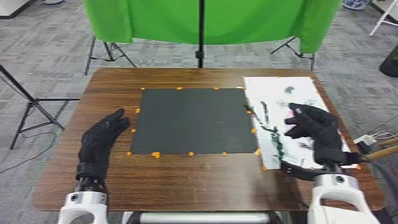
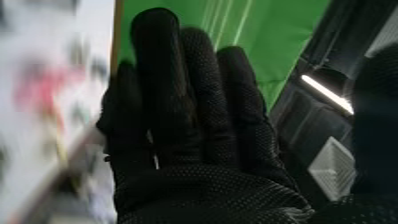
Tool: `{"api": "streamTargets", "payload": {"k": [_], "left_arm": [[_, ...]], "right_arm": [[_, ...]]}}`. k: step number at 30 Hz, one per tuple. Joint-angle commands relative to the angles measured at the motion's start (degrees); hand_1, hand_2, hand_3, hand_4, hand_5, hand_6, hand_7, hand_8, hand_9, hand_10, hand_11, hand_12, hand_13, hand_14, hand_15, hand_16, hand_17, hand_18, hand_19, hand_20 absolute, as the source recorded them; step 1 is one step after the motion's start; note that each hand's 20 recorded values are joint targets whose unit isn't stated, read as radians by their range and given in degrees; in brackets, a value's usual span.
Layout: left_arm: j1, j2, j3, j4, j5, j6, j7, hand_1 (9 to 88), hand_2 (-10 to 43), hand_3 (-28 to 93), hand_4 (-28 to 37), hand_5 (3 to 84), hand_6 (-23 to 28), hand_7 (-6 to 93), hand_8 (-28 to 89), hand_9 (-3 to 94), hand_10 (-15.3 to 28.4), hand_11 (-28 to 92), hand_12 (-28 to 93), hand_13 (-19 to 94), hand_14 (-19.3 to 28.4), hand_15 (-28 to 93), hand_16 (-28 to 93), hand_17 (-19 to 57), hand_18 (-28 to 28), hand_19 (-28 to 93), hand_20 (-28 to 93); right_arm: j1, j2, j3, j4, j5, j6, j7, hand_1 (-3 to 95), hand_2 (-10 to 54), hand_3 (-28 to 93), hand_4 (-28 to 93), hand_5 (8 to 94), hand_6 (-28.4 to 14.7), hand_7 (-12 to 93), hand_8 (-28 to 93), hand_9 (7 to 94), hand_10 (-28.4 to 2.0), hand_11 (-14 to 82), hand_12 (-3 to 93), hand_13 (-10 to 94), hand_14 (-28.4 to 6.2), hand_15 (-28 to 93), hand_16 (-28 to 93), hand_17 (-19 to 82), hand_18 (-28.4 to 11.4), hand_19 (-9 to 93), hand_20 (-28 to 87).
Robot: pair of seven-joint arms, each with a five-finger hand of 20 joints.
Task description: Arrange flowers
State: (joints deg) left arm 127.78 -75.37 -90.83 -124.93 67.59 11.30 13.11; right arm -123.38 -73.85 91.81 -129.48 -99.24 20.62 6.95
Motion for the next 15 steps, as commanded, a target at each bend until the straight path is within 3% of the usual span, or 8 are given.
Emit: {"api": "streamTargets", "payload": {"k": [1,5,15], "left_arm": [[-0.2,-0.02,0.38,0.07,0.63,-0.72,-1.23,24.5,-1.2,66,-23.7,49.0,1.7,11.2,-7,46.5,12.0,16,15,38,15.0,11,5,7.3,12.7,11,25],[0.0,0.34,0.05,-0.1,0.64,-0.81,-1.73,24.5,-1.2,66,-23.7,48.9,1.6,11.2,-7,46.4,12.0,16,15,38,15.1,11,5,7.3,12.7,10,25],[0.4,0.35,0.21,-0.27,0.54,-0.7,-2.48,24.4,-1.2,66,-23.6,48.8,1.6,11.1,-7,46.2,12.1,16,15,37,15.1,11,5,7.2,12.7,10,25]], "right_arm": [[-0.2,7.8,3.6,-0.7,-44.0,-16.2,10.1,30.5,-9.5,48,-28,64.8,-3.3,18,-7,73.5,-16.3,25.3,23.7,77,-10.2,52,26,46,-18.0,86,51],[0.9,11.9,2.4,0.8,-46.3,-22.0,13.8,29.5,-9.5,54,-28,67.2,-3.4,18,-7,76.0,-15.8,25.3,23.7,80,-8.8,54,26,52,-15.9,89,49],[4.2,15.4,-2.0,6.6,-48.2,-23.1,17.7,33.2,-9.5,54,-28,70.5,-4.1,19,-6,79.4,-15.7,25.8,23.8,85,-6.3,54,27,58,-12.9,92,45]]}}
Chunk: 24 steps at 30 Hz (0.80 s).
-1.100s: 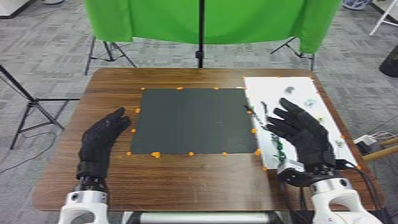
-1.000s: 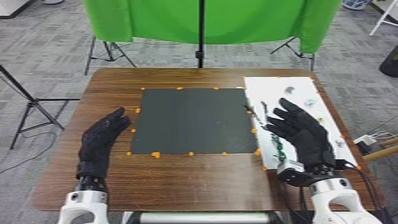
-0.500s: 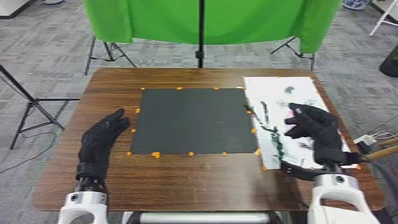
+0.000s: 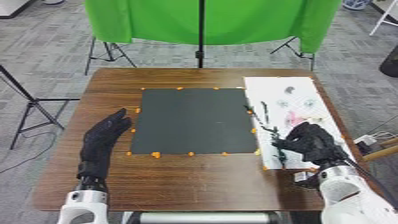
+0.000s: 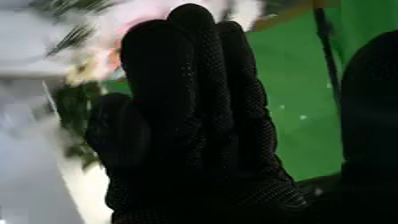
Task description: Arrange flowers
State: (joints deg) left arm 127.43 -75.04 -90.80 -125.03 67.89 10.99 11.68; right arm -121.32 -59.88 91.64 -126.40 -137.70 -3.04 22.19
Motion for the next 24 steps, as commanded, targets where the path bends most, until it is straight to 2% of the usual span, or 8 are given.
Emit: {"api": "streamTargets", "payload": {"k": [1,6,18,24], "left_arm": [[0.8,0.01,0.19,-0.18,0.28,-0.5,-1.03,24.5,-1.1,66,-23.6,48.8,1.5,11.1,-7,46.2,12.1,16,15,37,15.1,11,5,7.2,12.6,10,25],[0.8,0.19,0.19,-0.3,0.42,-1.26,-1.63,24.6,-1.2,66,-23.6,48.6,1.6,11.0,-7,46.0,12.1,16,15,37,15.0,11,5,7.0,12.7,10,25],[1.0,0.35,-0.08,-0.4,0.2,-1.07,-2.25,24.5,-1.2,66,-23.5,48.5,1.6,10.8,-6,45.9,12.0,16,15,37,15.0,11,5,6.6,12.7,10,25],[1.0,0.25,-0.24,-0.42,0.18,-1.13,-2.41,24.5,-1.2,65,-23.6,48.5,1.7,10.7,-6,45.9,12.1,16,15,37,15.1,11,5,6.4,12.7,10,24]], "right_arm": [[2.4,1.6,-2.4,4.4,-10.1,1.5,2.5,33.5,-9.5,53,-28,70.5,-4.1,20,-6,79.5,-15.8,26.1,24.0,85,-6.2,54,27,58,-12.2,92,45],[4.0,1.4,-4.3,6.9,-9.9,1.3,2.0,33.7,-9.5,52,-28,71.2,-4.6,20,-6,80.0,-16.1,26.9,24.1,86,-5.6,54,28,61,-10.9,93,43],[4.8,2.1,-9.7,10.5,-11.2,1.2,0.9,32.8,-9.5,58,-28,74.2,-4.5,24,-5,82.6,-15.5,31.2,25.5,89,-5.1,54,30,63,-10.3,93,45],[5.5,1.5,-13.3,12.8,-12.8,0.8,1.7,37.6,-9.5,61,-27,75.2,-4.6,26,-5,82.9,-15.5,35.1,26.7,89,-4.8,56,31,64,-10.2,93,47]]}}
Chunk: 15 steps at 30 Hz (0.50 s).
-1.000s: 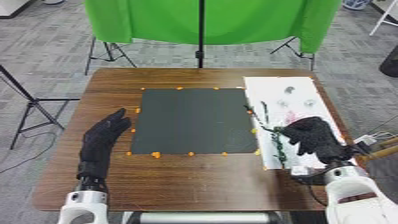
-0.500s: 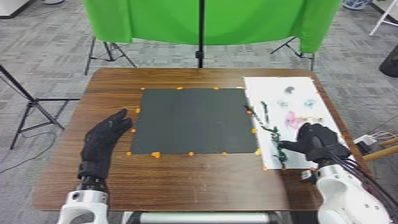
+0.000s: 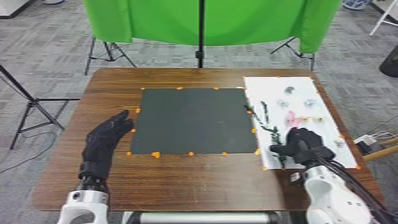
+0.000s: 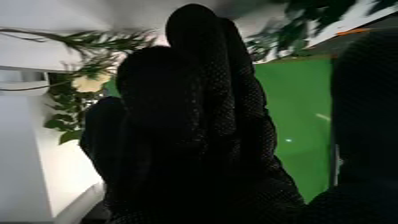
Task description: Arrange flowers
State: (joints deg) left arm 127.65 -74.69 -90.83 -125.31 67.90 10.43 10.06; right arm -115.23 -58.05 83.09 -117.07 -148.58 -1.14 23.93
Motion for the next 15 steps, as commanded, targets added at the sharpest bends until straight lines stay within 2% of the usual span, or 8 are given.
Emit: {"api": "streamTargets", "payload": {"k": [1,3,4,5,6,9,12,15], "left_arm": [[0.8,-0.09,-0.27,-0.15,0.22,-0.68,-0.82,24.6,-1.1,65,-23.6,48.5,1.7,10.7,-6,45.9,12.1,16,15,37,15.2,11,5,6.4,12.7,10,24],[0.9,-0.1,-0.35,-0.17,0.18,-0.64,-0.94,24.6,-1.1,65,-23.6,48.5,1.7,10.7,-6,45.9,12.2,16,15,37,15.1,11,6,6.3,12.7,10,24],[0.9,-0.14,-0.41,-0.16,0.16,-0.68,-0.99,24.6,-1.1,65,-23.5,48.5,1.7,10.6,-6,45.9,12.2,16,15,37,15.1,11,5,6.3,12.7,10,24],[0.9,-0.23,-0.48,-0.16,0.17,-0.72,-1.12,24.6,-1.1,65,-23.5,48.5,1.7,10.6,-6,45.8,12.2,16,15,37,15.1,11,5,6.3,12.7,10,24],[0.9,-0.32,-0.55,-0.17,0.21,-0.77,-1.23,24.6,-1.1,65,-23.5,48.5,1.7,10.6,-6,45.8,12.2,16,15,37,15.1,11,5,6.3,12.7,10,24],[1.0,-0.34,-0.75,-0.23,0.17,-0.93,-1.32,24.6,-1.1,65,-23.4,48.4,1.8,10.6,-6,45.8,12.1,16,15,37,15.1,11,6,6.1,12.7,10,24],[1.0,-0.4,-1.07,-0.24,0.07,-1.16,-1.46,24.7,-1.2,65,-23.4,48.4,1.8,10.6,-6,45.6,12.2,15,15,37,15.2,11,6,5.9,12.8,10,24],[1.0,-0.44,-1.47,-0.23,-0.53,-1.24,-1.59,24.7,-1.2,65,-23.4,48.4,1.8,10.6,-6,45.6,12.2,15,15,37,15.2,11,6,5.8,12.7,10,24]], "right_arm": [[-0.5,-0.5,-5.1,3.7,-1.7,-1.3,0.2,41.1,-9.5,60,-23,75.5,-4.4,27,-5,83.0,-15.2,36.7,27.3,89,-4.4,57,32,65,-10.0,93,48],[-0.3,-0.9,-5.8,4.5,-2.1,-1.2,0.6,46.8,-9.5,53,-12,75.9,-4.0,26,12,83.6,-14.9,38.4,27.5,89,-4.2,57,32,65,-9.6,93,49],[-0.2,-1.1,-5.9,4.9,-2.1,-1.2,0.9,70.2,-9.5,0,25,76.9,-3.5,26,20,84.3,-14.5,39.3,28.1,90,-3.9,58,32,66,-9.4,93,50],[-0.1,-1.3,-6.1,5.3,-2.1,-0.8,1.0,77.5,-9.5,-15,38,77.4,-3.1,27,23,85.1,-14.0,38.3,31.7,90,-3.8,58,32,67,-9.3,93,50],[0.0,-1.6,-6.2,5.7,-2.1,-0.8,1.1,81.7,-9.5,-22,47,77.8,-2.5,28,24,86.0,-13.3,37.6,34.7,91,-3.6,59,32,68,-9.1,93,52],[-0.1,-2.0,-5.8,6.3,-1.6,0.7,1.0,86.6,-9.5,-28,61,78.7,-1.7,31,26,87.7,-11.3,38.0,39.3,93,-2.9,61,33,70,-8.9,93,56],[-0.1,-2.3,-4.5,6.0,-1.1,2.8,1.2,86.4,-9.5,-28,65,78.2,-1.3,33,27,87.4,-11.2,41.1,38.7,93,-2.5,63,33,71,-9.1,93,59],[0.1,-2.5,-2.3,4.7,-0.6,4.7,1.9,86.0,-9.5,-28,68,77.2,-1.2,35,28,87.1,-11.6,43.4,38.2,93,-2.1,65,33,72,-8.9,93,61]]}}
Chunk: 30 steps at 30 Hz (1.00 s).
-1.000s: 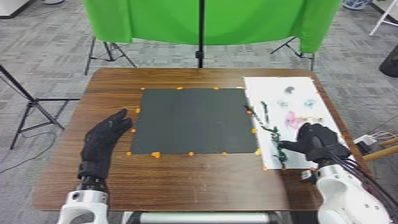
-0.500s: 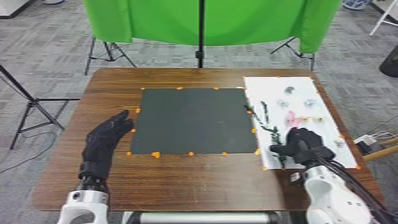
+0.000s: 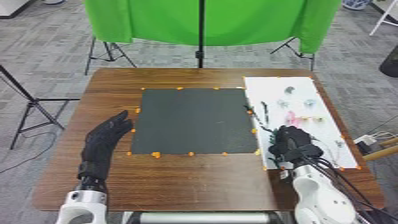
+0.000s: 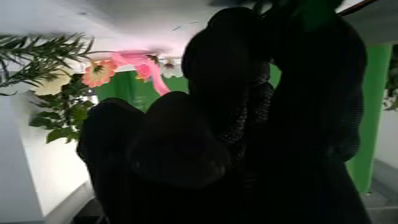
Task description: Arrange flowers
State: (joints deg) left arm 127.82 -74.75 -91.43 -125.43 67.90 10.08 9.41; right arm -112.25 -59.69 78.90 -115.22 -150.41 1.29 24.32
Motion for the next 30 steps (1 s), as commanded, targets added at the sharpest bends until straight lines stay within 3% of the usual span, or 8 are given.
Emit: {"api": "streamTargets", "payload": {"k": [1,5,9,11,12,15,23,30], "left_arm": [[0.9,-0.47,-1.09,-0.19,-1.13,-1.04,-1.13,24.8,-1.2,65,-23.4,48.3,1.7,10.6,-6,45.6,12.2,15,15,37,15.2,11,6,5.8,12.8,10,24],[0.8,-0.46,-1.83,-0.26,-5.82,-1.38,-1.15,24.8,-1.2,65,-23.3,48.3,1.7,10.6,-6,45.4,12.1,15,15,37,15.1,11,6,5.7,12.8,10,24],[0.4,-0.44,-2.27,0.09,-6.87,-0.85,-1.32,24.8,-1.1,65,-23.3,48.4,1.9,10.4,-6,45.4,12.1,15,15,37,15.2,11,6,5.7,12.8,10,24],[0.1,-0.16,-2.45,0.41,-9.29,-1.02,-1.05,24.8,-1.1,65,-23.2,48.4,1.9,10.4,-6,45.4,12.1,15,15,37,15.2,11,6,5.6,12.8,10,24],[-0.2,0.09,-2.52,0.84,-9.48,-0.96,-0.74,24.8,-1.1,65,-23.2,48.4,2.0,10.4,-6,45.4,12.1,15,15,37,15.2,11,6,5.6,12.8,10,24],[-1.6,1.43,-2.36,3.14,-6.31,0.66,0.02,24.7,-1.1,65,-23.2,48.4,1.9,10.3,-6,45.6,12.2,16,15,37,15.2,11,6,5.7,12.9,10,24],[-5.0,3.75,-1.22,9.27,-9.1,3.63,1.51,17.5,5.9,58,-28.2,48.4,2.1,8.5,-7,46.8,12.1,14,13,35,14.3,10,3,8.1,11.7,5,21],[-6.1,3.44,0.07,10.77,-9.31,3.62,0.82,17.9,16.5,53,-28.3,47.4,2.6,6.5,-7,47.8,11.9,13,12,34,13.0,10,1,8.8,10.6,3,20]], "right_arm": [[-2.8,-0.9,2.7,2.4,1.3,3.1,1.7,85.9,-9.5,-28,69,76.9,-1.2,36,28,87.0,-11.7,44.1,38.0,93,-2.0,65,33,72,-9.0,93,61],[-2.9,-0.6,6.1,-0.5,2.7,5.8,1.9,85.6,-9.5,-28,71,76.1,-1.3,37,29,86.7,-11.9,45.8,37.3,93,-1.6,66,33,73,-8.8,93,62],[-3.4,-0.1,7.7,-3.9,5.6,7.3,1.7,85.6,-9.5,-28,72,75.6,-1.4,39,28,86.5,-11.9,46.9,36.3,93,-1.5,66,32,73,-8.9,93,63],[-3.2,-0.4,7.2,-5.6,5.0,7.9,2.5,85.4,-9.5,-28,72,75.4,-1.5,39,28,86.5,-11.9,47.4,35.9,93,-1.6,66,32,73,-8.8,93,63],[-2.9,-0.9,6.7,-6.4,5.3,8.6,2.6,85.4,-9.5,-28,72,75.4,-1.5,40,28,86.4,-11.9,47.5,35.8,93,-1.6,66,32,73,-8.9,93,63],[0.0,-2.0,3.5,-7.9,8.9,8.9,2.0,85.4,-9.5,-28,72,75.3,-1.6,40,28,86.5,-12.0,47.9,35.5,93,-1.4,66,32,73,-8.9,93,63],[18.6,-8.8,-13.6,0.7,16.7,6.7,0.5,85.5,-9.5,-28,72,75.1,-1.8,41,27,86.5,-12.2,48.5,34.6,94,-1.3,66,32,73,-8.7,93,63],[29.3,-16.2,-22.0,13.1,18.4,2.5,0.2,85.5,-9.5,-28,72,75.0,-1.7,42,26,86.5,-12.3,48.8,34.1,94,-1.3,66,32,74,-8.7,93,64]]}}
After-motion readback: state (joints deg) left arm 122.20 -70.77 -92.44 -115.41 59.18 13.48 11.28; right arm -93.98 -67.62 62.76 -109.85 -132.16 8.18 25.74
